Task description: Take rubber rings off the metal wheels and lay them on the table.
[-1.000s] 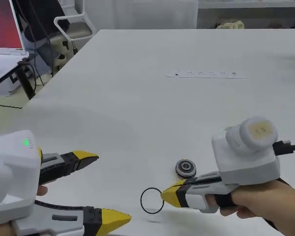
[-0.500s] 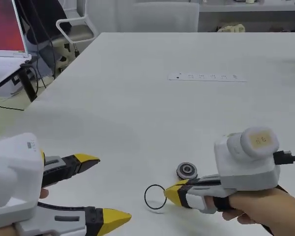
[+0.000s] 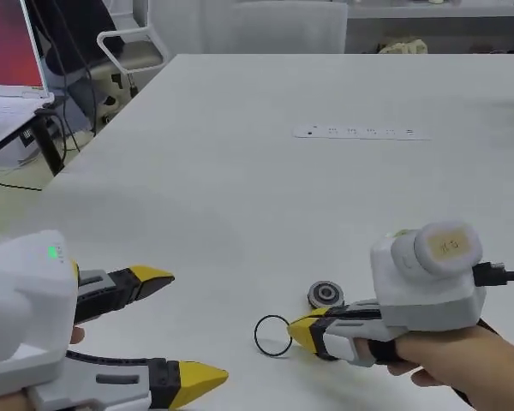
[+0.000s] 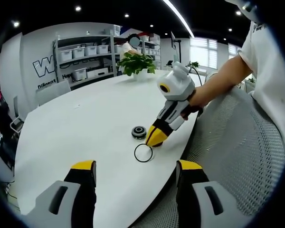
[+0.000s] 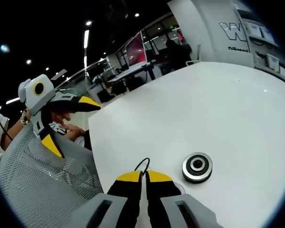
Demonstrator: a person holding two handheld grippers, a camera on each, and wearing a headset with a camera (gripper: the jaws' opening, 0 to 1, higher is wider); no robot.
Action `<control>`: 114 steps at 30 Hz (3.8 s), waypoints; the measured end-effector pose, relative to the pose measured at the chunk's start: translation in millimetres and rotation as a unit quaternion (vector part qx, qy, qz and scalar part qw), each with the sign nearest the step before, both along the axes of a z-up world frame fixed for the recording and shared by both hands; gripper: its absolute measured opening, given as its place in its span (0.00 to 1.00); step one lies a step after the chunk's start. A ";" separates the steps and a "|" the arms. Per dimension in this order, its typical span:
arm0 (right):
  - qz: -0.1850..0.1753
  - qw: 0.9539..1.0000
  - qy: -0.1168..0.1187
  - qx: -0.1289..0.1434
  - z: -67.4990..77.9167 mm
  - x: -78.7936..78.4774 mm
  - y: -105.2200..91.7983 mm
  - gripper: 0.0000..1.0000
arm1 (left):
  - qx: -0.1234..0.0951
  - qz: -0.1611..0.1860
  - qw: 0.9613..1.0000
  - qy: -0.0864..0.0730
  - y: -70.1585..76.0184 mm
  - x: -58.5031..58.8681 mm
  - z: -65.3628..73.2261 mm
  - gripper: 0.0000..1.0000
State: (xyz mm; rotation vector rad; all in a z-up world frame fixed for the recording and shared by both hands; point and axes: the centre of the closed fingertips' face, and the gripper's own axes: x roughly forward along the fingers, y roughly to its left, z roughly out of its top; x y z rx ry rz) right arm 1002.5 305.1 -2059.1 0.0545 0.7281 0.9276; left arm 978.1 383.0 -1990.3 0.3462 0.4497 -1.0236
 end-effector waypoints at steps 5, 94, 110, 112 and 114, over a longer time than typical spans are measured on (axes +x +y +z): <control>-0.001 1.000 0.002 -0.007 -1.2 0.9 -2.5 0.03 | -0.002 0.003 1.000 -0.001 0.4 0.8 0.5 0.65; 0.147 0.974 -0.069 -0.156 6.5 -7.1 -73.3 0.19 | -0.024 -0.034 0.999 0.008 -10.1 -6.5 9.1 0.67; 0.157 0.972 -0.064 -0.164 1.1 -11.0 -72.2 0.17 | -0.017 -0.124 0.992 -0.033 -51.9 1.6 47.3 0.69; 0.159 0.972 -0.063 -0.164 0.8 -11.6 -71.3 0.17 | -0.019 -0.133 0.990 -0.036 -58.6 4.4 49.6 0.69; 0.160 0.972 -0.063 -0.163 0.3 -12.1 -70.7 0.17 | -0.019 -0.144 0.989 -0.039 -68.4 10.3 50.2 0.69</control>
